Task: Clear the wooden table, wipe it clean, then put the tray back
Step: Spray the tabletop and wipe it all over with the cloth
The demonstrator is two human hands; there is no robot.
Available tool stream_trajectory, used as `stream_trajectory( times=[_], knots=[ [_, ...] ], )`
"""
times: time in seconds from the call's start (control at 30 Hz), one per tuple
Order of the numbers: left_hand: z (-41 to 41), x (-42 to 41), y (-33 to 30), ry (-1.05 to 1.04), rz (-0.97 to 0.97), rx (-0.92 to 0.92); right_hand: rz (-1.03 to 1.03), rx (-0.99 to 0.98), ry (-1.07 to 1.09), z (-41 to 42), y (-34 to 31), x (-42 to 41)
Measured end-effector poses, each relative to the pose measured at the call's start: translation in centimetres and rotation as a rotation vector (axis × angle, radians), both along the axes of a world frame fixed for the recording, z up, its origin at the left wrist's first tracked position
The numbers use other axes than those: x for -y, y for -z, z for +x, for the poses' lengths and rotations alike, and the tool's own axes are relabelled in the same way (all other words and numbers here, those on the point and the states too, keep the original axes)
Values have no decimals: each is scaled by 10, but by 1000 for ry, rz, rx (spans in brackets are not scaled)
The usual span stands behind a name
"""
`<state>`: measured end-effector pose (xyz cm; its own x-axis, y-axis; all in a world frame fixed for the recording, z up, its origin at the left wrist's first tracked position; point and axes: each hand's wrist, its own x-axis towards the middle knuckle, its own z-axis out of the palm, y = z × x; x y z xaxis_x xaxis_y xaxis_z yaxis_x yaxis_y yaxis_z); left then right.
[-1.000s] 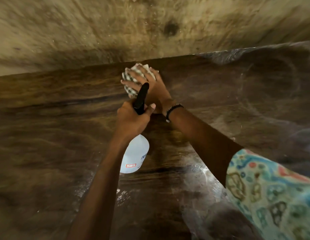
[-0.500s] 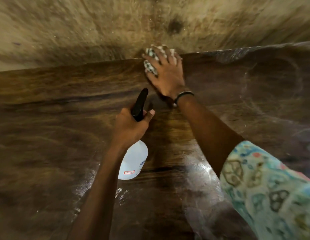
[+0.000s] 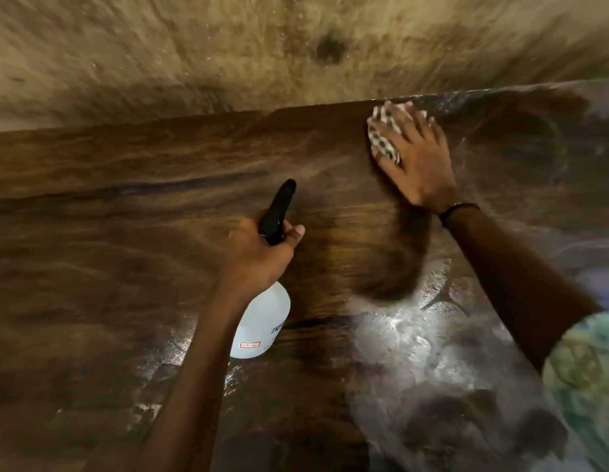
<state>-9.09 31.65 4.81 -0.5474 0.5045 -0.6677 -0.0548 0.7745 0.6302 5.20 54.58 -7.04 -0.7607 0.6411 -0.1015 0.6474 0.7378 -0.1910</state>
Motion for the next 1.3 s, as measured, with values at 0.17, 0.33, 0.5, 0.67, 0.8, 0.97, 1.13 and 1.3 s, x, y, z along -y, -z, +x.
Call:
stream_trajectory(
  times=[0.17, 0.33, 0.5, 0.67, 0.8, 0.97, 1.13, 1.3],
  knots=[
    [14, 7, 11, 71, 7, 1, -24, -10, 97, -60, 3, 0],
    [31, 17, 13, 79, -13, -9, -7, -9, -338, -24, 4, 51],
    [54, 36, 12, 138, -26, -6, -3, 3, -236, 46, 3, 32],
    [82, 52, 22, 185, -64, 9, 20, -59, 79, 3, 6, 37],
    [109, 58, 25, 257, -77, 71, -40, -6, -252, 13, 3, 39],
    [132, 67, 26, 245, -114, 42, -38, 12, -387, 66, -3, 14],
    [130, 77, 31, 225, -132, 50, -34, -18, -251, 70, -3, 26],
    [117, 77, 27, 114, -141, 32, -35, -45, -241, 47, -4, 74]
  ],
)
